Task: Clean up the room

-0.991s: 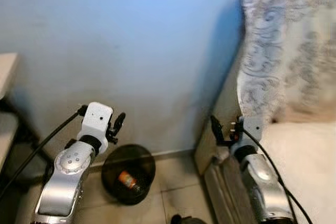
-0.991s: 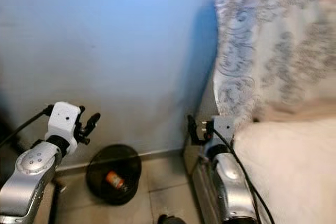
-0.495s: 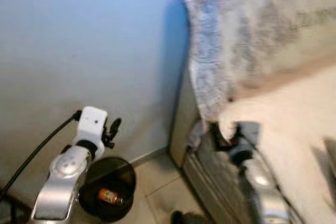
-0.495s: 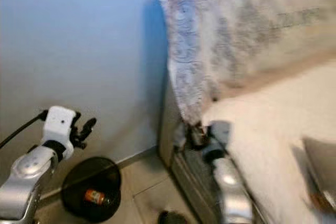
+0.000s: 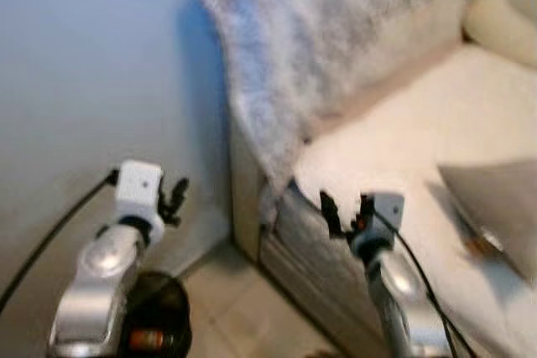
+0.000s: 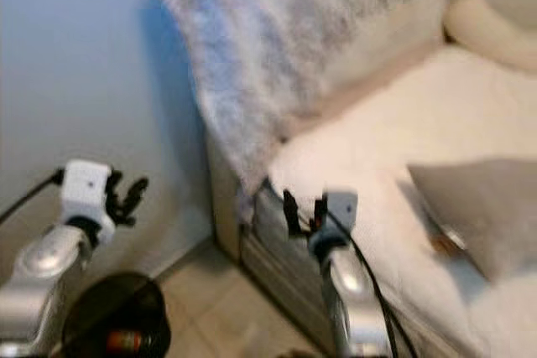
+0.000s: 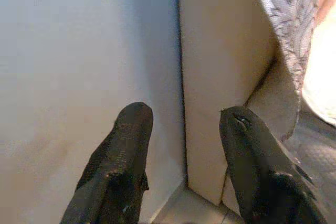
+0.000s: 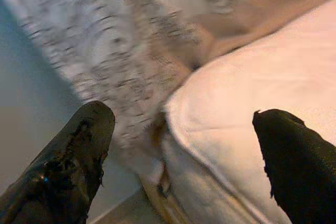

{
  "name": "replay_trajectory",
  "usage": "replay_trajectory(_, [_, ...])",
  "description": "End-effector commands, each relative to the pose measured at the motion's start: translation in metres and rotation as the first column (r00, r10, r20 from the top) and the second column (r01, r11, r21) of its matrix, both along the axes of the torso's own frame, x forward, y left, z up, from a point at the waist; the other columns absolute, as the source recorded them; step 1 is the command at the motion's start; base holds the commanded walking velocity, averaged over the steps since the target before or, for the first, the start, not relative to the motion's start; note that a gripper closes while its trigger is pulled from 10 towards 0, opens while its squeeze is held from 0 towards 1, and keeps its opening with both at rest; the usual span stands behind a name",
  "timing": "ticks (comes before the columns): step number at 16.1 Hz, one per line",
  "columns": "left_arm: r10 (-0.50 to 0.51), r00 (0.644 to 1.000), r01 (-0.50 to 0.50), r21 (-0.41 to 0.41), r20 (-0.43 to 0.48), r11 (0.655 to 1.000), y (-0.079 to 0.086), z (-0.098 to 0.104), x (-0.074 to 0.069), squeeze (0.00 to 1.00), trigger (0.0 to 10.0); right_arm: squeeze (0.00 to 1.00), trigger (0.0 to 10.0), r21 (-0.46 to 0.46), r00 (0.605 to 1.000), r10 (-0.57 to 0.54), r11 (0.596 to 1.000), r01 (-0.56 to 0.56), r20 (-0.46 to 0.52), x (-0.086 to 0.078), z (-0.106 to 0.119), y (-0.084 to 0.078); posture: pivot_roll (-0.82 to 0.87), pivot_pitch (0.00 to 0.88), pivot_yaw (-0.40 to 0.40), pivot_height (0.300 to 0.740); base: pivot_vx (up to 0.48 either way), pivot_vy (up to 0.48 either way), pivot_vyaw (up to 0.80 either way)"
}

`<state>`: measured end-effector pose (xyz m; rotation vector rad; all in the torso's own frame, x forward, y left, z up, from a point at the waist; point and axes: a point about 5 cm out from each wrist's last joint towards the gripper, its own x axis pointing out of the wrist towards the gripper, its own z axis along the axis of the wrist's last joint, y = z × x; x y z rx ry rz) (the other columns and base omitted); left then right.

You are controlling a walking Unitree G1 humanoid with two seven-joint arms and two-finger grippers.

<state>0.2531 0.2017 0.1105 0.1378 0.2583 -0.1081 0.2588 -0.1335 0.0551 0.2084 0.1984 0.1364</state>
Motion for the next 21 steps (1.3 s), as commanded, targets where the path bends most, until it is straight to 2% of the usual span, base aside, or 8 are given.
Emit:
replay_trajectory(1, [-0.022, 1.0, 0.022, -0.006, 0.007, 1.0, -0.007, 0.002, 0.004, 0.0, 10.0, 1.0, 10.0, -0.01, 0.999, -0.032, 0.999, 0.032, -0.013, -0.001, -0.001, -0.007, -0.03, 0.0, 0.007, 0.74, 0.0, 0.0, -0.78])
replay_trajectory(5, [-0.016, 0.996, 0.011, 0.064, 0.083, 0.998, -0.008, 0.006, 0.007, 0.0, 10.0, 1.0, 10.0, -0.033, 0.999, -0.043, 0.999, 0.043, -0.008, -0.001, -0.001, -0.01, -0.01, 0.0, -0.002, 0.74, 0.0, 0.0, -0.78])
replay_trajectory(6, [0.091, 0.977, -0.108, 0.083, 0.192, 0.991, -0.002, 0.012, 0.011, 0.41, 10.0, 1.0, 10.0, -0.036, 0.999, -0.054, 0.998, 0.054, -0.003, 0.001, 0.0, -0.013, 0.0, 0.0, -0.006, 0.74, 0.0, 0.0, -0.78])
replay_trajectory(12, [-0.023, 0.995, 0.021, 0.017, 0.098, 1.0, -0.006, 0.01, 0.009, 0.98, 10.0, 1.0, 10.0, -0.02, 0.998, -0.065, 0.998, 0.065, -0.002, 0.003, 0.001, -0.014, 0.0, 0.0, -0.018, 0.74, 0.0, 0.0, -0.78])
replay_trajectory(15, [0.059, 0.992, -0.066, 0.056, 0.115, 0.996, 0.003, 0.013, 0.014, 0.69, 10.0, 1.0, 10.0, -0.084, 0.994, -0.088, 0.992, 0.094, 0.062, 0.01, 0.011, -0.018, 0.01, 0.0, -0.026, 0.74, 0.0, 0.0, -0.78])
replay_trajectory(17, [0.055, 0.989, -0.065, 0.071, 0.135, 0.995, 0.003, 0.015, 0.015, 0.02, 10.0, 1.0, 10.0, -0.087, 0.994, -0.083, 0.992, 0.088, 0.069, 0.013, 0.015, -0.016, 0.01, 0.0, -0.025, 0.74, 0.0, 0.0, -0.78])
replay_trajectory(19, [0.022, 0.993, -0.028, 0.048, 0.114, 0.998, -0.002, 0.014, 0.017, 0.0, 10.0, 1.0, 10.0, -0.077, 0.997, -0.054, 0.995, 0.059, 0.061, 0.016, 0.018, -0.01, 0.0, 0.0, -0.027, 0.74, 0.0, 0.0, -0.61])
replay_trajectory(21, [0.009, 0.995, -0.011, 0.018, 0.097, 1.0, -0.004, 0.014, 0.016, 0.0, 10.0, 0.57, 10.0, -0.052, 0.997, -0.013, 0.999, 0.017, 0.075, 0.017, 0.023, -0.004, 0.01, 0.0, -0.029, 0.74, 0.0, 0.0, 0.0])
